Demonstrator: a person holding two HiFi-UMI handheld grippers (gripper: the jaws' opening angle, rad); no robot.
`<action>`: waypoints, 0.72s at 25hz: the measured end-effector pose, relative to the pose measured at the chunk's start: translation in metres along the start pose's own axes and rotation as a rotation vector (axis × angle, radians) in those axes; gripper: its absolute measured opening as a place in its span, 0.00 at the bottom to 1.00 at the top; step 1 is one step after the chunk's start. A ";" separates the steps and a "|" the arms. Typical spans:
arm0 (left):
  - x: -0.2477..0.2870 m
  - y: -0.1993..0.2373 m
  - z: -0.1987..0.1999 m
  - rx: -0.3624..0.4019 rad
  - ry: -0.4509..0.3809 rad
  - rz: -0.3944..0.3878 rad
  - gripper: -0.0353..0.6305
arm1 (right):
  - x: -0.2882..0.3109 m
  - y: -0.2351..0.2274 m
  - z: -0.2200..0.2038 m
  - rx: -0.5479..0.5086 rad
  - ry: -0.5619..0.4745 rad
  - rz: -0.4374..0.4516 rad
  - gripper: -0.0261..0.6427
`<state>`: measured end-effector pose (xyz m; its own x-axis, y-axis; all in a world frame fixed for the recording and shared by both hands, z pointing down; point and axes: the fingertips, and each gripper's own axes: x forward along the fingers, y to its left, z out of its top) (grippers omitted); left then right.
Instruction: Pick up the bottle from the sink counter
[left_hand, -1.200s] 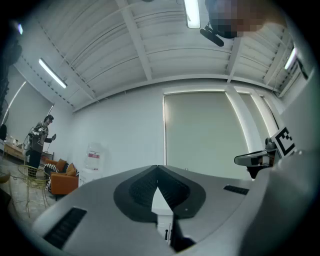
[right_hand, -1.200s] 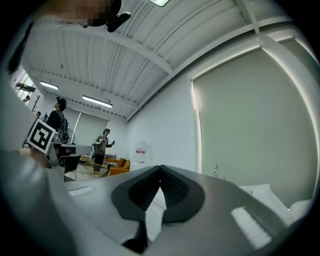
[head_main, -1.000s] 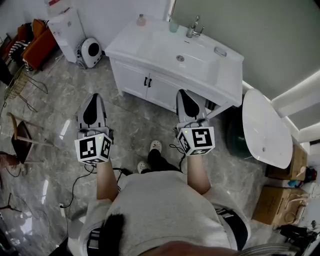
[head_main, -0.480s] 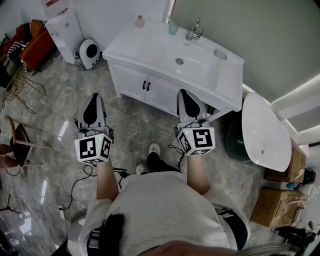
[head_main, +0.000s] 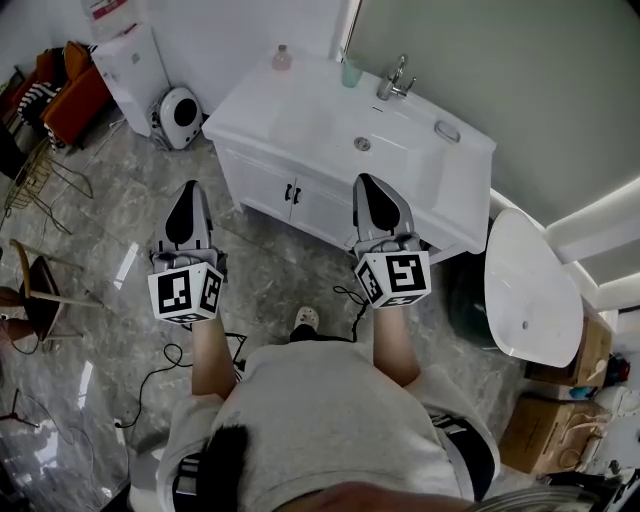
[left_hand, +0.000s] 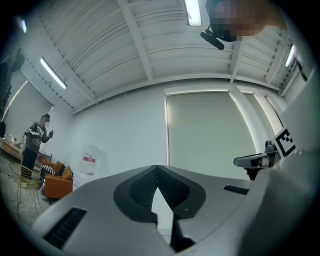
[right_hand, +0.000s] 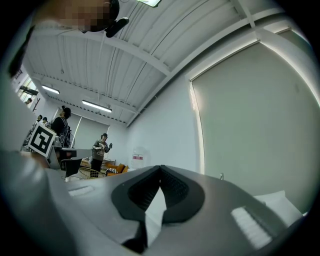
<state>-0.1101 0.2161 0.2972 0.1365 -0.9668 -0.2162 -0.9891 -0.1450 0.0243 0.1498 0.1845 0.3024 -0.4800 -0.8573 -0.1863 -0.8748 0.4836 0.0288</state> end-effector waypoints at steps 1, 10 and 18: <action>0.007 0.000 0.000 0.002 -0.002 0.002 0.06 | 0.007 -0.004 0.000 0.000 -0.003 0.005 0.06; 0.062 -0.014 -0.004 0.010 -0.016 0.010 0.06 | 0.051 -0.044 -0.005 0.010 -0.016 0.040 0.06; 0.085 -0.028 -0.012 0.022 -0.013 0.017 0.06 | 0.065 -0.070 -0.017 0.029 -0.010 0.053 0.06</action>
<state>-0.0704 0.1353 0.2902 0.1188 -0.9662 -0.2288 -0.9923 -0.1237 0.0071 0.1786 0.0916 0.3052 -0.5245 -0.8288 -0.1950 -0.8461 0.5330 0.0105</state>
